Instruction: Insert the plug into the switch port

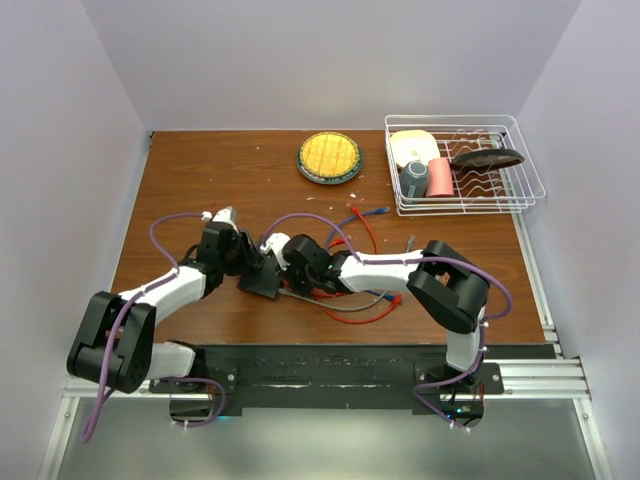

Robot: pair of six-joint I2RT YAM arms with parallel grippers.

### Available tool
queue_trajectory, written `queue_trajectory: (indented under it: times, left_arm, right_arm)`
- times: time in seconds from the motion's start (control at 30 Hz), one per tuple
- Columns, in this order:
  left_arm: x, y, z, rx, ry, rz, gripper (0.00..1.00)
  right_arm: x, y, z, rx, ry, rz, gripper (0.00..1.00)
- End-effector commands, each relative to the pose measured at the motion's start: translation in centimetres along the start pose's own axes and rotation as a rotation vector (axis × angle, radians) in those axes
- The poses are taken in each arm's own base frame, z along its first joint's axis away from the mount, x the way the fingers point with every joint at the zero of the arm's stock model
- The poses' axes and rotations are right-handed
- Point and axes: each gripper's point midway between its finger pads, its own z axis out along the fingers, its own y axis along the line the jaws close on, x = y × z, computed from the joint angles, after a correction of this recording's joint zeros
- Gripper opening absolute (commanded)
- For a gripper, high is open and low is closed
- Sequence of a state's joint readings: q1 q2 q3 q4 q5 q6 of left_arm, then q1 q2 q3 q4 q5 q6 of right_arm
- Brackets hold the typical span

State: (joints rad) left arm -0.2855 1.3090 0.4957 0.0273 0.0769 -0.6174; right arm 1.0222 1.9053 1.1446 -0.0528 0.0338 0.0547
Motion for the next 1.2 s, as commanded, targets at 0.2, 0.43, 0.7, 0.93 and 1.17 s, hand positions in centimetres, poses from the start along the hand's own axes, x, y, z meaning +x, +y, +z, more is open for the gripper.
queue_trajectory:
  times: [0.2, 0.43, 0.7, 0.93, 1.17]
  left_arm:
    - [5.3, 0.4, -2.5, -0.049, 0.254, -0.025, 0.65]
    - [-2.3, -1.4, -3.8, -0.096, 0.077, 0.079, 0.98]
    - [-6.3, -7.6, -4.6, 0.159, -0.002, 0.165, 0.98]
    - [-7.1, -11.1, -4.1, 0.289, 0.006, 0.216, 0.95]
    - [-7.4, -14.8, -2.2, 0.323, 0.053, 0.279, 0.89]
  right_arm:
    - [-10.1, -0.7, -3.3, 0.012, -0.403, 0.045, 0.46]
    - [-10.9, -1.8, -7.9, 0.059, -0.469, 0.092, 0.80]
    - [-11.2, -5.0, -14.2, 0.216, -0.561, 0.201, 0.97]
    - [-10.5, -9.6, -20.1, 0.310, -0.625, 0.316, 0.99]
    - [-8.4, -14.1, -23.1, 0.360, -0.628, 0.444, 0.99]
